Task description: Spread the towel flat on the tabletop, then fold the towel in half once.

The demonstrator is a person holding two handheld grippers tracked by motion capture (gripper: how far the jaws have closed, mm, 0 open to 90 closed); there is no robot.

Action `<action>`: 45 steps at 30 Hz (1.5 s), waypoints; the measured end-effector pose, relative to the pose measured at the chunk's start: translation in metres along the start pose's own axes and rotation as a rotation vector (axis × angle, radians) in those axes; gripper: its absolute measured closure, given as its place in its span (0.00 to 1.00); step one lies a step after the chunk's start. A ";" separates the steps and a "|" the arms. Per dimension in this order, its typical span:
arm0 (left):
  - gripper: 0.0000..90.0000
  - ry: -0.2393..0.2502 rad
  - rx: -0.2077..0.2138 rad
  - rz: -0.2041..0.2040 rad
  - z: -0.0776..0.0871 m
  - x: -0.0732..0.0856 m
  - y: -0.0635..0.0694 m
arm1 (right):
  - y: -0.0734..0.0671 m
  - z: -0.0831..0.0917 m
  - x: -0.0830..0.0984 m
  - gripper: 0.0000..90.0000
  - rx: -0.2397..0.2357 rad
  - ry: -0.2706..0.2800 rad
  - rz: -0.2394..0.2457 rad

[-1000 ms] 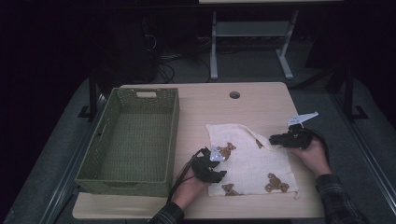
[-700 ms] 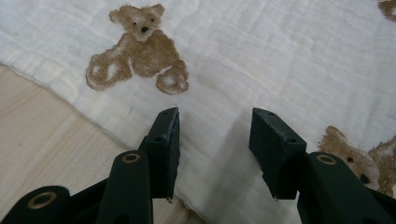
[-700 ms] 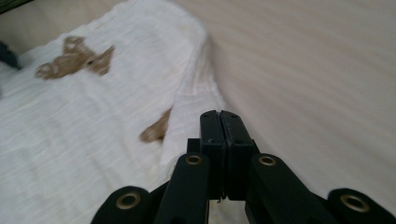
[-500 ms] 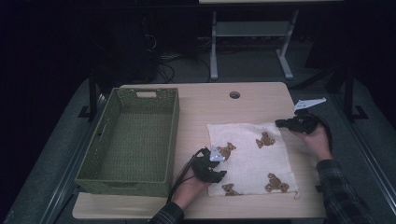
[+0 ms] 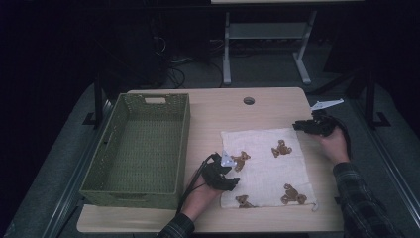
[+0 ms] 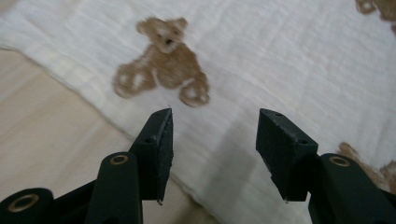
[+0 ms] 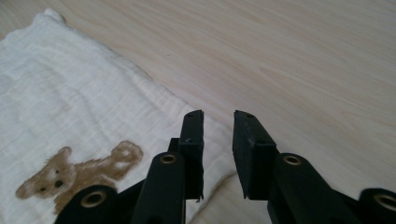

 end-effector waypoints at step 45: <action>0.61 -0.064 -0.342 0.112 -0.080 -0.045 -0.146 | 0.017 -0.013 0.009 0.72 0.031 -0.011 -0.038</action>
Point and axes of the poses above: each handheld gripper's, and its own axes: z roughly backward along the jaws, x roughly out of its underside, y roughly to its right, the point moved 6 cm from there along -z, roughly forward along the jaws, and after that the axes turned 13 degrees about y, right-handed, at the moved point
